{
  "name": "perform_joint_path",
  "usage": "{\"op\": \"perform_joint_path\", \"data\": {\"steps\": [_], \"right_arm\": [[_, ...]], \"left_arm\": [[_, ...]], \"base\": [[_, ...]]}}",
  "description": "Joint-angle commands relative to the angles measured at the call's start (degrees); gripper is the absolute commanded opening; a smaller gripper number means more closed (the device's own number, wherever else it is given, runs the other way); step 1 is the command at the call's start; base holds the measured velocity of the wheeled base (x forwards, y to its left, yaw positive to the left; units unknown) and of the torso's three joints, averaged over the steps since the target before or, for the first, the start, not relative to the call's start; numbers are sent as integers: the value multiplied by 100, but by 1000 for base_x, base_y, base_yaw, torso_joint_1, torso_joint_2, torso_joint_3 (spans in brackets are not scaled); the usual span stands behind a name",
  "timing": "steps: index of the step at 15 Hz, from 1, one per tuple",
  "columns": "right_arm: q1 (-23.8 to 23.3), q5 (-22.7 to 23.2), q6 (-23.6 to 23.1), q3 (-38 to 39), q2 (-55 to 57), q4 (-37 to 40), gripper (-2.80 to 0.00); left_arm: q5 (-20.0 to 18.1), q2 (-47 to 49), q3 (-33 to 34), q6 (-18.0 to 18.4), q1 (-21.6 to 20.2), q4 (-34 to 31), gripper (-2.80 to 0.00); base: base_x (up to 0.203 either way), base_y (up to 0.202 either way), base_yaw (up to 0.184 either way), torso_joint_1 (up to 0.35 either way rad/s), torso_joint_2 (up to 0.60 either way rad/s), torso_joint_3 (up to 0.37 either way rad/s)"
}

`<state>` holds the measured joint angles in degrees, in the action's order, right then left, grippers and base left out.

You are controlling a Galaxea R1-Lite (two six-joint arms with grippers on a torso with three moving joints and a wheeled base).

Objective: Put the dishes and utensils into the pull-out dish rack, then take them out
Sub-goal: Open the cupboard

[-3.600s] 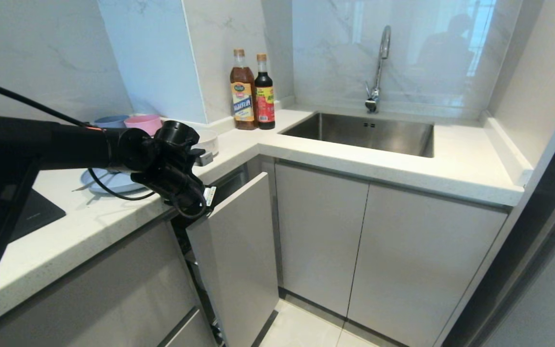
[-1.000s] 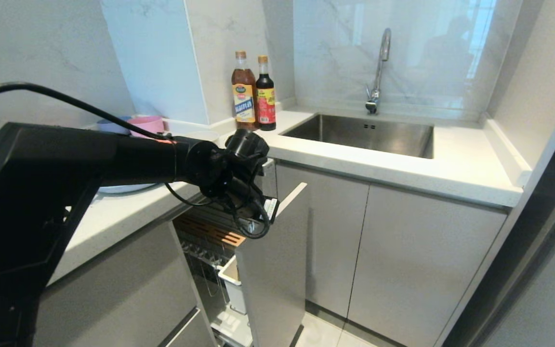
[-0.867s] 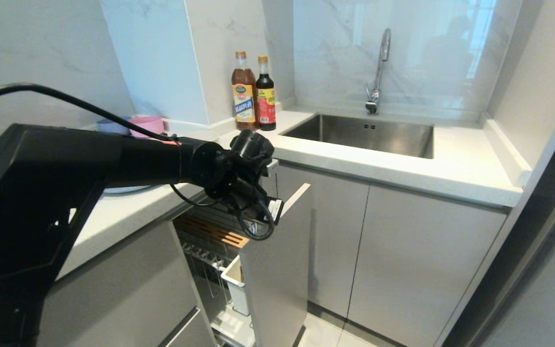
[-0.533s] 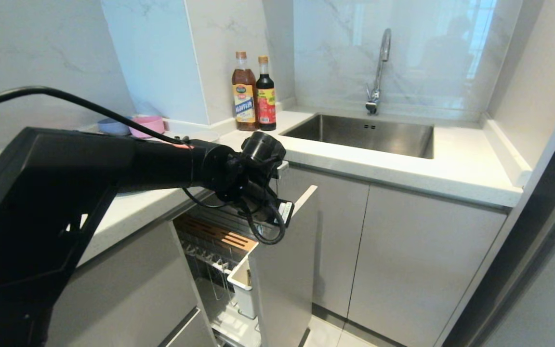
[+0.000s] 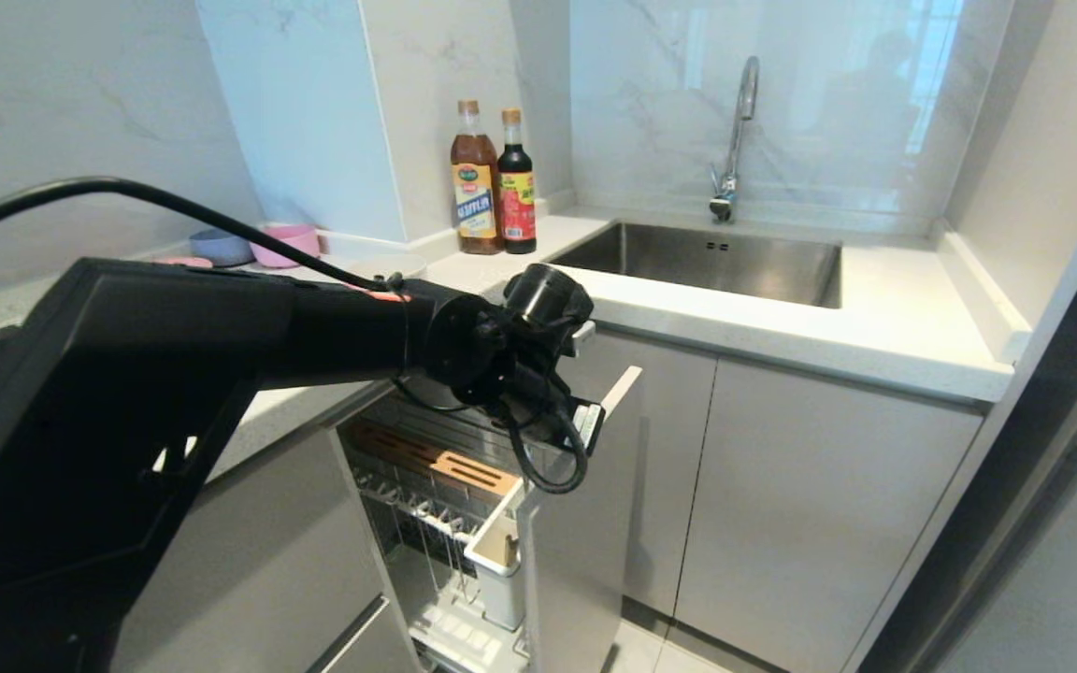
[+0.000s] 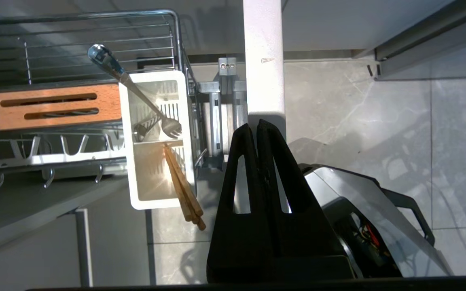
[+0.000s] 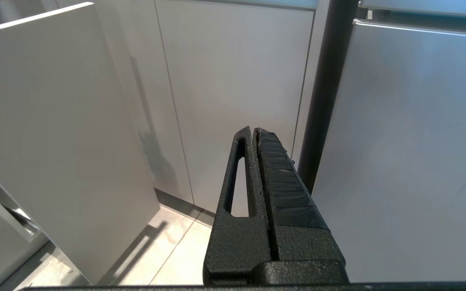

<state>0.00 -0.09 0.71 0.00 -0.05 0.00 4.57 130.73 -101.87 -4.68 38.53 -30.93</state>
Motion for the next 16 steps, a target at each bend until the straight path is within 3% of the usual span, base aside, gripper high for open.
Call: {"op": "perform_joint_path", "data": {"steps": [1,16], "right_arm": [[0,0,0,9,5,0,-280],[0,0,0,9,5,0,-280]], "left_arm": [[0,128,-8,-7,84,-41,-280],[-9,251,-185,-191,807,-30,-280]], "base": [[0,0,0,0,0,0],[0,0,0,0,0,0]]}}
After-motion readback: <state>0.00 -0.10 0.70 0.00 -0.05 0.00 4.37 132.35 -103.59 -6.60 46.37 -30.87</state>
